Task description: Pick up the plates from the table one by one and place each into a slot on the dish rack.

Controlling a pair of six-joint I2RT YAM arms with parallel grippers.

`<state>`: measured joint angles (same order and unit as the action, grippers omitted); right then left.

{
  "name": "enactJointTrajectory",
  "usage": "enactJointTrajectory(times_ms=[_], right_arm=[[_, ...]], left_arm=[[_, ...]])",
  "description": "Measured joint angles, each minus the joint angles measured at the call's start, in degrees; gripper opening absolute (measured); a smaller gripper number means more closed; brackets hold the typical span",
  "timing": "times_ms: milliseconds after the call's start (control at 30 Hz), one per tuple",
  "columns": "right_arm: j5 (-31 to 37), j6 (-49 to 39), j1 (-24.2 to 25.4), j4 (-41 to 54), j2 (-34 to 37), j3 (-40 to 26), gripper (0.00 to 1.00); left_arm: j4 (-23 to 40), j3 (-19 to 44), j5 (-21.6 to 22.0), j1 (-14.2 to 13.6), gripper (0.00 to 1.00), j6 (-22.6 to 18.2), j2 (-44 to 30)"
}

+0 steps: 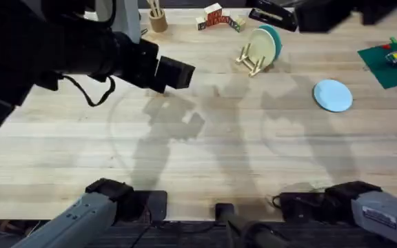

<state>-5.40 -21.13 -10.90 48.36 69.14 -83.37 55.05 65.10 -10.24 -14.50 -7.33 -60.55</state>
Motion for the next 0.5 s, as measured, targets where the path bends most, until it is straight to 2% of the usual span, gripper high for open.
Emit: enactJointTrajectory(times_ms=[200, 500], right_arm=[[0.5, 4.9, 0.0, 9.1, -8.1, 0.0, 0.993], [5.2, 11.1, 0.0, 23.5, -20.1, 0.0, 0.995]], left_arm=[[-0.3, 0.0, -0.1, 0.0, 0.995, 0.0, 0.0], [-1.7, 0.0, -0.1, -0.3, 0.995, 0.1, 0.0]])
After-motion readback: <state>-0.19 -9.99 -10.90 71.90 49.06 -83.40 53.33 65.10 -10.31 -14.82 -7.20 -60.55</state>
